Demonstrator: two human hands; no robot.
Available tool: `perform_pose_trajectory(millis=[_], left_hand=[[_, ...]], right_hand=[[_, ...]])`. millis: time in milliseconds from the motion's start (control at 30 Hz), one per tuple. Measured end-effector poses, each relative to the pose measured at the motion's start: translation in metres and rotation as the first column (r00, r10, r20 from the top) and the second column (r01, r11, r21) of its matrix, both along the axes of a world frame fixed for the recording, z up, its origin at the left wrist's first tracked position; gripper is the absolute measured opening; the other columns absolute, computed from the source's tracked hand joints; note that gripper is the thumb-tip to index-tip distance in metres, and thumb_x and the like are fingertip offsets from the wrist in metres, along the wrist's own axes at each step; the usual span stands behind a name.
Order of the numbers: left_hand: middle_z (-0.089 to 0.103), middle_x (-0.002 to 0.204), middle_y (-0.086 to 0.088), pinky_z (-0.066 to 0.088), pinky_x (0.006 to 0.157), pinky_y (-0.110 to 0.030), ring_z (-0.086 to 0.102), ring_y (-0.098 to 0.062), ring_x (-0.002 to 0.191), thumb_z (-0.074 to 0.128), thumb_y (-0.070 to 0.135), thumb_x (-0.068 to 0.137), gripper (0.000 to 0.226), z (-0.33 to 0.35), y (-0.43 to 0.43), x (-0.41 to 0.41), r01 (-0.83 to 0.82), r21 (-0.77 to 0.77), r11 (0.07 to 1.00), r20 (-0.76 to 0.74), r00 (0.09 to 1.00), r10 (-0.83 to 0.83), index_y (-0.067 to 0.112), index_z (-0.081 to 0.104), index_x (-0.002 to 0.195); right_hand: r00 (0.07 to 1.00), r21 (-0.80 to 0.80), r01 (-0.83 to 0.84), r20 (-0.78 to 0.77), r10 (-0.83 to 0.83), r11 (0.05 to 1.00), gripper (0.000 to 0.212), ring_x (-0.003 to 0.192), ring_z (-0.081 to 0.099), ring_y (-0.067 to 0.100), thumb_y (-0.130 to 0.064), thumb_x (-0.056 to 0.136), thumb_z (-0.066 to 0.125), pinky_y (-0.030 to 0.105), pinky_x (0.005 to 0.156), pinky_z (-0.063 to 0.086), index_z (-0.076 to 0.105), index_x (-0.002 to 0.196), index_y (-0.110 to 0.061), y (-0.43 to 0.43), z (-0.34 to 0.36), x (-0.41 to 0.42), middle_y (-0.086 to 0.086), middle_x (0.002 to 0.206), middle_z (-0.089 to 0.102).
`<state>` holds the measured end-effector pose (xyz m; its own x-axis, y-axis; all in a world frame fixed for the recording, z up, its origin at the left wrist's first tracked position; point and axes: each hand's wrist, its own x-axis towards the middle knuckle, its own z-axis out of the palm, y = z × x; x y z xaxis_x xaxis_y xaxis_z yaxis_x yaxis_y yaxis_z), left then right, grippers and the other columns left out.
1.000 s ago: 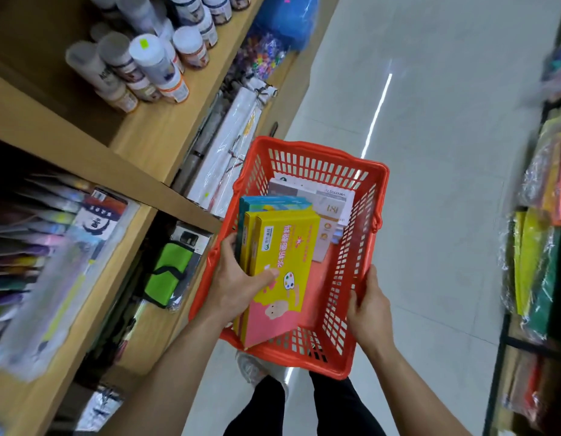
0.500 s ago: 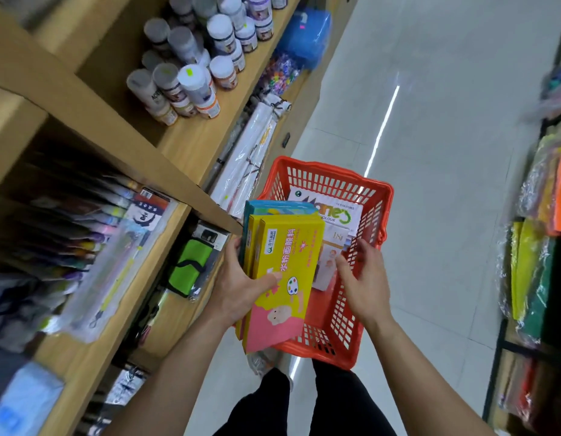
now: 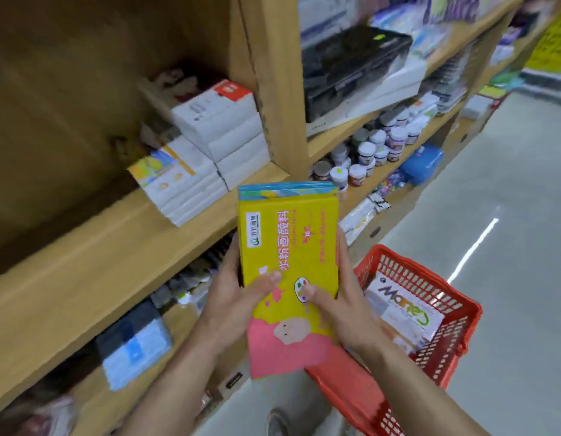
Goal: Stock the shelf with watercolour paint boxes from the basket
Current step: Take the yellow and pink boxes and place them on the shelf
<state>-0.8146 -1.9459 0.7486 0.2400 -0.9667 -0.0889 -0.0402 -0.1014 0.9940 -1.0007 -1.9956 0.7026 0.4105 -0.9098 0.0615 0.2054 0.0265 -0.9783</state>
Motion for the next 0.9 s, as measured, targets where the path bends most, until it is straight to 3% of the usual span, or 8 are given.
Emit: perform_pose_trajectory(millis=[100, 200, 267, 400, 533, 667, 767, 900], left_hand=[[0.077, 0.120, 0.001, 0.061, 0.082, -0.045, 0.076, -0.025, 0.105, 0.082, 0.060, 0.072, 0.061, 0.033, 0.028, 0.036, -0.165, -0.091, 0.982, 0.033, 0.985, 0.169, 0.036, 0.065, 0.125], [0.080, 0.112, -0.002, 0.062, 0.077, -0.042, 0.078, -0.025, 0.097, 0.080, 0.049, 0.073, 0.054, 0.054, 0.049, 0.074, -0.341, -0.163, 0.926, 0.008, 0.938, 0.347, 0.027, 0.069, 0.121], [0.080, 0.111, -0.003, 0.062, 0.078, -0.043, 0.078, -0.026, 0.096, 0.077, 0.048, 0.075, 0.048, 0.062, 0.057, 0.102, -0.432, -0.199, 0.880, -0.001, 0.898, 0.441, 0.028, 0.069, 0.117], [0.079, 0.110, -0.004, 0.058, 0.092, -0.056, 0.075, -0.029, 0.100, 0.070, 0.057, 0.074, 0.052, 0.071, 0.066, 0.158, -0.554, -0.195, 0.810, 0.018, 0.823, 0.568, 0.025, 0.068, 0.116], [0.079, 0.110, -0.004, 0.055, 0.097, -0.057, 0.075, -0.030, 0.101, 0.069, 0.059, 0.075, 0.044, 0.080, 0.070, 0.195, -0.569, -0.147, 0.809, 0.008, 0.818, 0.576, 0.030, 0.071, 0.108], [0.082, 0.091, 0.002, 0.060, 0.076, -0.037, 0.078, -0.016, 0.080, 0.070, 0.033, 0.095, 0.011, 0.074, 0.074, 0.214, -0.544, -0.131, 0.829, 0.017, 0.835, 0.550, 0.024, 0.074, 0.101], [0.082, 0.083, 0.006, 0.057, 0.058, -0.021, 0.077, -0.009, 0.068, 0.067, 0.020, 0.097, 0.007, 0.070, 0.090, 0.217, -0.564, -0.136, 0.814, 0.004, 0.822, 0.570, 0.021, 0.073, 0.101], [0.082, 0.093, -0.005, 0.062, 0.073, -0.037, 0.078, -0.024, 0.081, 0.070, 0.028, 0.095, 0.013, 0.071, 0.101, 0.233, -0.607, -0.113, 0.787, 0.020, 0.790, 0.612, 0.021, 0.074, 0.104]], right_hand=[[0.996, -0.135, -0.085, -0.027, 0.082, 0.987, 0.099, 0.142, 0.055, 0.018, -0.046, 0.085, 0.082, 0.045, 0.107, 0.053, 0.020, 0.162, -0.046, -0.005, 0.041, 0.046, -0.010, 0.158, 0.050], [0.977, -0.134, -0.193, -0.115, 0.179, 0.972, 0.106, 0.143, 0.053, 0.022, -0.066, 0.073, 0.082, 0.055, 0.111, 0.048, 0.021, 0.158, -0.056, -0.007, 0.077, 0.096, 0.000, 0.158, 0.048], [0.960, -0.159, -0.244, -0.180, 0.216, 0.957, 0.096, 0.138, 0.058, 0.015, -0.069, 0.072, 0.081, 0.052, 0.109, 0.050, 0.027, 0.151, -0.065, -0.006, 0.097, 0.130, -0.006, 0.154, 0.054], [0.896, -0.233, -0.300, -0.403, 0.188, 0.925, 0.092, 0.128, 0.066, 0.020, -0.062, 0.079, 0.077, 0.048, 0.106, 0.051, 0.040, 0.157, -0.029, -0.002, 0.128, 0.196, -0.005, 0.139, 0.069], [0.772, -0.324, -0.324, -0.634, 0.050, 0.889, 0.082, 0.120, 0.066, 0.036, -0.079, 0.079, 0.056, 0.048, 0.096, 0.053, 0.057, 0.136, -0.020, 0.012, 0.145, 0.231, 0.007, 0.122, 0.076], [0.797, -0.250, -0.284, -0.598, 0.083, 0.926, 0.055, 0.116, 0.067, 0.030, -0.066, 0.092, 0.060, 0.043, 0.096, 0.052, 0.063, 0.126, -0.023, 0.024, 0.140, 0.244, -0.001, 0.118, 0.077], [0.807, -0.233, -0.280, -0.583, 0.097, 0.931, 0.051, 0.112, 0.070, 0.024, -0.063, 0.094, 0.058, 0.038, 0.089, 0.054, 0.061, 0.129, -0.026, 0.045, 0.129, 0.249, -0.008, 0.117, 0.076], [0.801, -0.172, -0.280, -0.585, 0.131, 0.945, 0.061, 0.110, 0.072, 0.023, -0.073, 0.084, 0.055, 0.038, 0.091, 0.054, 0.067, 0.124, -0.028, 0.051, 0.125, 0.273, -0.009, 0.114, 0.079]])
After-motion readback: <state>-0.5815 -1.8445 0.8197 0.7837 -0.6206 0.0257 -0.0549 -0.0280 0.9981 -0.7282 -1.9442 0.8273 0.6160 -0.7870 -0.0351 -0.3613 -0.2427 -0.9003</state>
